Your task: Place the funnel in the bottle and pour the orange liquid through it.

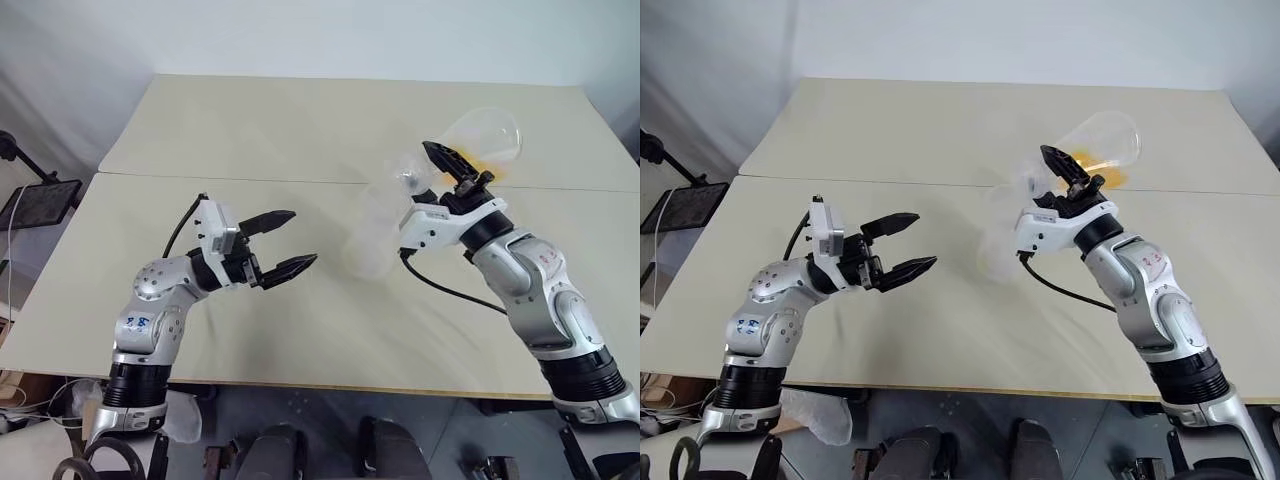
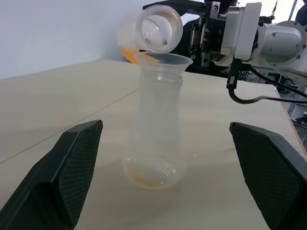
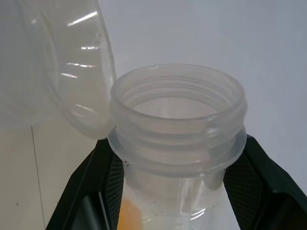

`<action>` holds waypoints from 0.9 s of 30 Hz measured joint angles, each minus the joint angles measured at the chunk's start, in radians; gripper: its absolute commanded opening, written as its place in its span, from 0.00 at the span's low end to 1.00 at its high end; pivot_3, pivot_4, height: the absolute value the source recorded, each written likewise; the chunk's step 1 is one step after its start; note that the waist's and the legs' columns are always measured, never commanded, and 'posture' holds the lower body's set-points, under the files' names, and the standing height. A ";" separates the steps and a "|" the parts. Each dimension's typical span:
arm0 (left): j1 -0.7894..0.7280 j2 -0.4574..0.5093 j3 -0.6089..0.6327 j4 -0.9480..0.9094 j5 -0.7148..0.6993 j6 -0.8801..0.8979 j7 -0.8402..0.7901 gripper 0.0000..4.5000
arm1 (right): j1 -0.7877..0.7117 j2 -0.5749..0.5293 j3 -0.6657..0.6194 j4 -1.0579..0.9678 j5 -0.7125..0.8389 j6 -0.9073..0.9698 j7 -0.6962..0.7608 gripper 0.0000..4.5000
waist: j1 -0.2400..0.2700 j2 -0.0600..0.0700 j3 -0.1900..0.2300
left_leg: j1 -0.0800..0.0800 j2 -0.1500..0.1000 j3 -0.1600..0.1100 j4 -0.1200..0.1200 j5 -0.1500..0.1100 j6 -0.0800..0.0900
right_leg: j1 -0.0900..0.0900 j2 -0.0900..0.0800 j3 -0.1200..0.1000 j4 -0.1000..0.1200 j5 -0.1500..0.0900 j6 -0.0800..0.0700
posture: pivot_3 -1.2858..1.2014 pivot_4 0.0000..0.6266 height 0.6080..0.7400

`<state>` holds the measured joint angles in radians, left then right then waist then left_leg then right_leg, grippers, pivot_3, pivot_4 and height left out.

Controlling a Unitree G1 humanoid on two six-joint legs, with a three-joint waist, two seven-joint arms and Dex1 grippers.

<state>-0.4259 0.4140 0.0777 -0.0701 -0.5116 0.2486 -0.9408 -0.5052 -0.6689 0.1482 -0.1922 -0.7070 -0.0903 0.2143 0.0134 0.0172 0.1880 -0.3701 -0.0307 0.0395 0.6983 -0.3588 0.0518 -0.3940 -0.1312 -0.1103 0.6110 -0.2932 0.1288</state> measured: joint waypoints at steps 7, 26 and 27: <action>0.000 -0.002 0.000 0.000 0.000 0.000 0.000 1.00 | 0.000 -0.006 -0.001 0.002 -0.035 -0.006 -0.016 0.54 | -0.001 0.000 0.000 | 0.000 0.000 0.000 0.000 0.000 0.000 | 0.000 0.000 0.000 0.000 0.000 0.000 | 0.52 0.24 1.00; -0.002 -0.011 0.000 0.001 0.000 -0.008 0.000 1.00 | 0.000 -0.038 -0.001 0.002 -0.129 -0.086 -0.056 0.54 | -0.002 0.000 0.000 | 0.000 0.000 0.000 0.000 0.000 0.000 | 0.000 0.000 0.000 0.000 0.000 0.000 | 0.52 0.24 1.00; -0.002 -0.011 0.000 0.001 0.000 -0.008 0.000 1.00 | 0.000 -0.039 -0.001 0.002 -0.135 -0.089 -0.058 0.54 | -0.002 0.000 0.000 | 0.000 0.000 0.000 0.000 0.000 0.000 | 0.000 0.000 0.000 0.000 0.000 0.000 | 0.52 0.24 1.00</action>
<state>-0.4274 0.4032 0.0773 -0.0694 -0.5114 0.2405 -0.9408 -0.5051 -0.7077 0.1467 -0.1901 -0.8423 -0.1795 0.1566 0.0118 0.0172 0.1880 -0.3702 -0.0306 0.0395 0.6982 -0.3588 0.0516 -0.3939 -0.1311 -0.1100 0.6108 -0.2933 0.1288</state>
